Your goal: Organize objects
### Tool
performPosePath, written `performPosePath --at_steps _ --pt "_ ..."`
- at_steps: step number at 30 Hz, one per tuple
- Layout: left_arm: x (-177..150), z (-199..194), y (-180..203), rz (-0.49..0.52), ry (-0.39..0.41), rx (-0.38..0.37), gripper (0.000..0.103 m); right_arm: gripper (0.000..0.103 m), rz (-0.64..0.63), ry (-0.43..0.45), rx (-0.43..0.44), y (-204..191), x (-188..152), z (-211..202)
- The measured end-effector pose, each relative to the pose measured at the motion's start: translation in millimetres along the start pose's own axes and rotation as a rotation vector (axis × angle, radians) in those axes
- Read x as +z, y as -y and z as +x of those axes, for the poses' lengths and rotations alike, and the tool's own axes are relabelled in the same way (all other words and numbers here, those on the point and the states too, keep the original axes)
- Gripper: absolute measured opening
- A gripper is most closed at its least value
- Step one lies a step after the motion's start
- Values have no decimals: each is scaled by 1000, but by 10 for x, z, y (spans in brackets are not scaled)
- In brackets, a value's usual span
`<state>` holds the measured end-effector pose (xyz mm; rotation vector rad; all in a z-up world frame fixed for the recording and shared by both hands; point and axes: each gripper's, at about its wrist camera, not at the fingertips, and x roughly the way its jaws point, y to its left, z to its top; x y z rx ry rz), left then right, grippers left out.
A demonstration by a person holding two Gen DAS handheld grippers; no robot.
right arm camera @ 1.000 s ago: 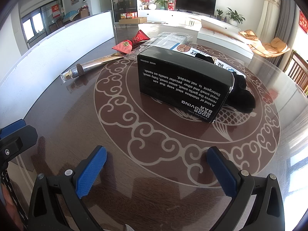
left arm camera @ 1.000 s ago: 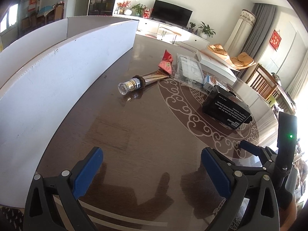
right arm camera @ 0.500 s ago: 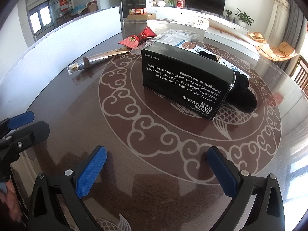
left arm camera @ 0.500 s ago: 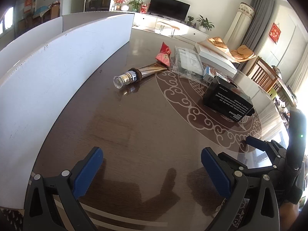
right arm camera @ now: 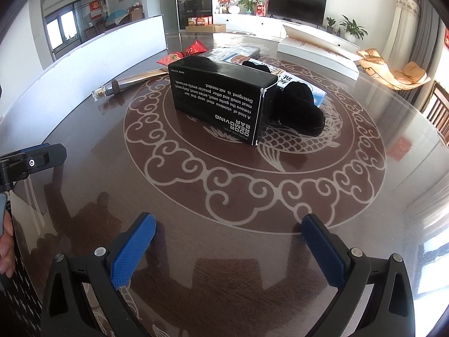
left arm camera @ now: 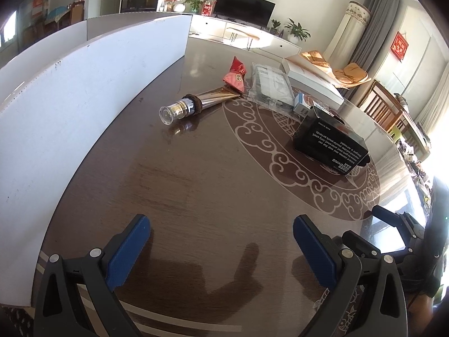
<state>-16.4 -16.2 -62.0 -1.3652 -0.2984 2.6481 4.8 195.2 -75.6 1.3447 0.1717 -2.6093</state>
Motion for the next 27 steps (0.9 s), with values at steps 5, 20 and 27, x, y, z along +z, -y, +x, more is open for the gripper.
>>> performPosePath --at_steps 5,20,27 --pt "2 1 -3 -5 0 -9 103 103 0 0 0 1 -1 1" --pt "-3 -5 21 5 0 -14 103 103 0 0 0 1 -1 1" --pt "-4 -4 33 11 -1 -14 103 103 1 0 0 -2 0 2"
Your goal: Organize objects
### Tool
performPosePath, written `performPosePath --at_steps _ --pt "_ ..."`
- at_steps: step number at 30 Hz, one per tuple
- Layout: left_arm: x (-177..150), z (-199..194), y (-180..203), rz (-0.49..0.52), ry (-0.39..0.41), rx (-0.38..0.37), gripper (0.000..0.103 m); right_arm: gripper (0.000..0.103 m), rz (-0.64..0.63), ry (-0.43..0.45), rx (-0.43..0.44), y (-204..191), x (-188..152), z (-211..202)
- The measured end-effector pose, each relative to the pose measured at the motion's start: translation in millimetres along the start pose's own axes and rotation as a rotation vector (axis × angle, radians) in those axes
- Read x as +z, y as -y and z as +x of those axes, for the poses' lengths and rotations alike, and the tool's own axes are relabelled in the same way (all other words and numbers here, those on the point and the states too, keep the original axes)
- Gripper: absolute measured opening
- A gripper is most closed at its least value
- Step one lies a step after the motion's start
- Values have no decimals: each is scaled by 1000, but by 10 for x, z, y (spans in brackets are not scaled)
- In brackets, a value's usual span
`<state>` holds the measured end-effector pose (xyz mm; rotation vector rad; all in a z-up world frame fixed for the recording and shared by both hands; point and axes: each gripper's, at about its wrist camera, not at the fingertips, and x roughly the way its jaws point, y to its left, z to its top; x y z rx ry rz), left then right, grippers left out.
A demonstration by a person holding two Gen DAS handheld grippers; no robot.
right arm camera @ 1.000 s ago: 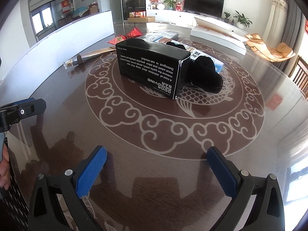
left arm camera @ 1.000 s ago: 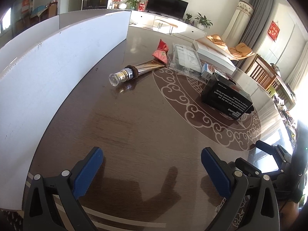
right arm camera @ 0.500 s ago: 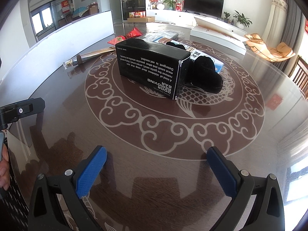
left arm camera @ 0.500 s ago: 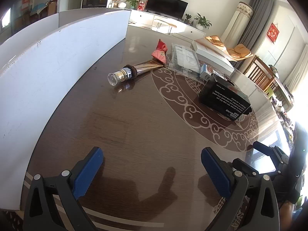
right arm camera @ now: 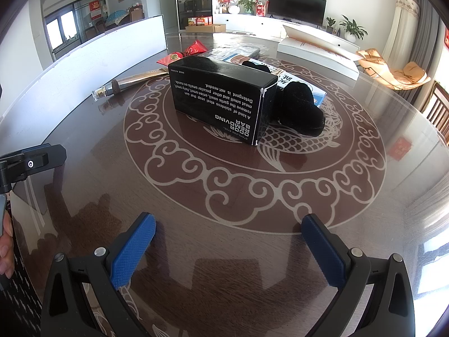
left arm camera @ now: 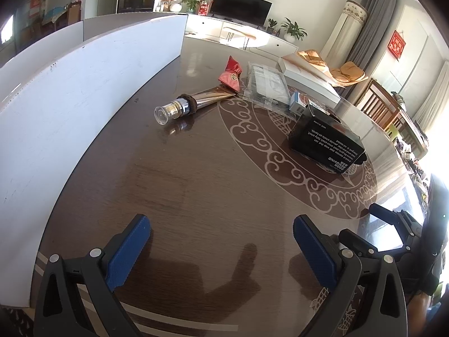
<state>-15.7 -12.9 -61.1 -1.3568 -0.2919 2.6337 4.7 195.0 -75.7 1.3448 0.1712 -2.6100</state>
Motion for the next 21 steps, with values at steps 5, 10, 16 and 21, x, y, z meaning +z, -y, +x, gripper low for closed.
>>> performPosePath --at_steps 5,10,16,21 --pt "-2 3 4 2 -1 -1 103 103 0 0 0 2 -2 -1" --pt "-2 0 10 2 -1 -1 103 103 0 0 0 1 0 0" --pt "-4 -15 26 8 3 -9 103 103 1 0 0 2 0 0" --pt "-3 -22 49 24 6 -9 103 103 1 0 0 2 0 0"
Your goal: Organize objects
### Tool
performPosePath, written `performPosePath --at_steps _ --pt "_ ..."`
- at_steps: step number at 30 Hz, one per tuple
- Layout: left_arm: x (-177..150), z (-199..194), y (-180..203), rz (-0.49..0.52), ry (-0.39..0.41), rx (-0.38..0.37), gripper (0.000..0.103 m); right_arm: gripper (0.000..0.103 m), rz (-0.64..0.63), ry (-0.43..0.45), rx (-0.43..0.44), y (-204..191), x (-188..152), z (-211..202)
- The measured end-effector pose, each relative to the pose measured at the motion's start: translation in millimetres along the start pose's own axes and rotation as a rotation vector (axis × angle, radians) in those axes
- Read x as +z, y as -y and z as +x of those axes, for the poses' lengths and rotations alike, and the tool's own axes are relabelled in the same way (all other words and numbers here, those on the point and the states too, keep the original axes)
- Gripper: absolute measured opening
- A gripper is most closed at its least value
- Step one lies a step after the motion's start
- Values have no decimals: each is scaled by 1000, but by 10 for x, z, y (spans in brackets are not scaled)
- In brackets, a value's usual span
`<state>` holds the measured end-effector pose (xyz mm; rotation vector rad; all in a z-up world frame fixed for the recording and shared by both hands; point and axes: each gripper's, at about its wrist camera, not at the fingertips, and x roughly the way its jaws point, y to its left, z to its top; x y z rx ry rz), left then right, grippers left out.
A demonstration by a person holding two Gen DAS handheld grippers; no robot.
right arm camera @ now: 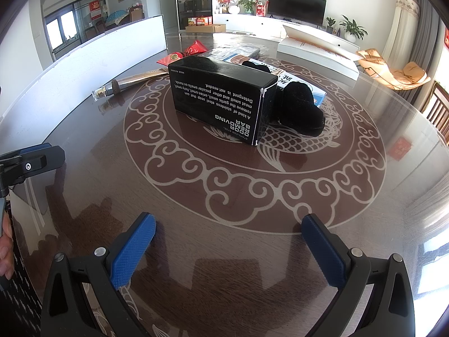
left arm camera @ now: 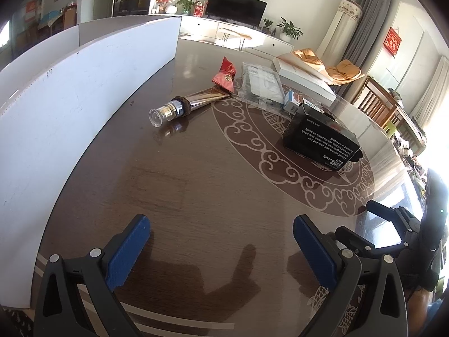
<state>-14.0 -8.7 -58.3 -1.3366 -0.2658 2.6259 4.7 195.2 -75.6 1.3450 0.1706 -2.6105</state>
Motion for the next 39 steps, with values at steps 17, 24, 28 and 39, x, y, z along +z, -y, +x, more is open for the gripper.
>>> performPosePath --at_steps 17,24,28,39 --pt "1124 569 -201 127 -88 -63 103 103 0 0 0 0 0 2" --pt "1317 1060 -172 165 -161 -26 103 103 0 0 0 1 0 2" --pt "1147 936 -92 302 -82 94 29 103 1 0 0 2 -2 3" --pt "245 258 15 194 -101 34 58 103 1 0 0 3 -2 4"
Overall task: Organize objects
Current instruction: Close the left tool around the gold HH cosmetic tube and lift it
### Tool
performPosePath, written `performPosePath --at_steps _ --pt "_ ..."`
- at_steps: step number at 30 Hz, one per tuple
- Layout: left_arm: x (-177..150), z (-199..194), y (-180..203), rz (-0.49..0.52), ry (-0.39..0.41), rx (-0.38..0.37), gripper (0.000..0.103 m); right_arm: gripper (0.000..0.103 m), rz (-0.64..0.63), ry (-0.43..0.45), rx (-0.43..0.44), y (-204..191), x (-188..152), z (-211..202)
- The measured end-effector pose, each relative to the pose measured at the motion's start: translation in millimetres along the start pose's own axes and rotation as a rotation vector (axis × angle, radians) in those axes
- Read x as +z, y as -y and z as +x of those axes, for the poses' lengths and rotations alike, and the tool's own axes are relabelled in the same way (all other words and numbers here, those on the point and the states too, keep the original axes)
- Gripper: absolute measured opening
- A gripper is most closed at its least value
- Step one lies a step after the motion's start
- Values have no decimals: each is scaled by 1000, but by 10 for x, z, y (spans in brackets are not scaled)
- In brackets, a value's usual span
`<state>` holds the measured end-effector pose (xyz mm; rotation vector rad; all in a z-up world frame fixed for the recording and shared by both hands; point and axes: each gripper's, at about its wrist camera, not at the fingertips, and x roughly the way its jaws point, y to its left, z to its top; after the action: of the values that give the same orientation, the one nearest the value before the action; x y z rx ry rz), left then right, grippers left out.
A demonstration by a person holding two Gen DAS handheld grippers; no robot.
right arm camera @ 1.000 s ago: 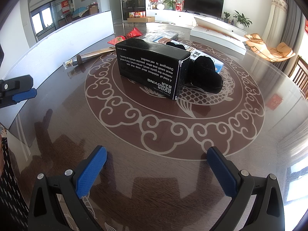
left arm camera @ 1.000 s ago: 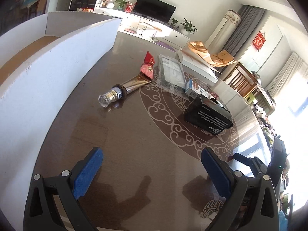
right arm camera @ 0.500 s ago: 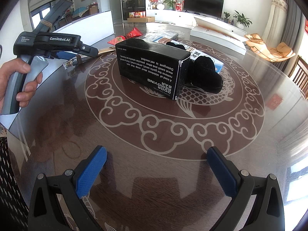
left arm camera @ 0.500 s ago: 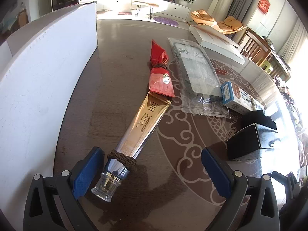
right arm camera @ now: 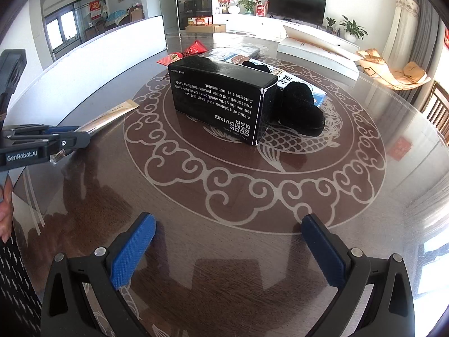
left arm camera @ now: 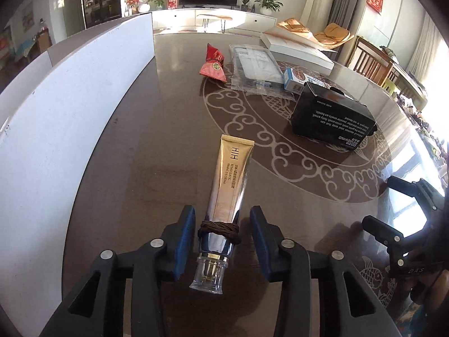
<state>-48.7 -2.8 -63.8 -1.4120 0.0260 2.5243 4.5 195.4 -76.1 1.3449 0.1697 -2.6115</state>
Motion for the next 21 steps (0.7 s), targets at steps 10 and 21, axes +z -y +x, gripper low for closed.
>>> performPosePath --at_steps 10,21 --pt "-37 143 159 64 10 100 99 103 1 0 1 6 -2 -3" --pt "-63 137 112 48 19 101 103 99 -192 -5 -15 -79 378 -151"
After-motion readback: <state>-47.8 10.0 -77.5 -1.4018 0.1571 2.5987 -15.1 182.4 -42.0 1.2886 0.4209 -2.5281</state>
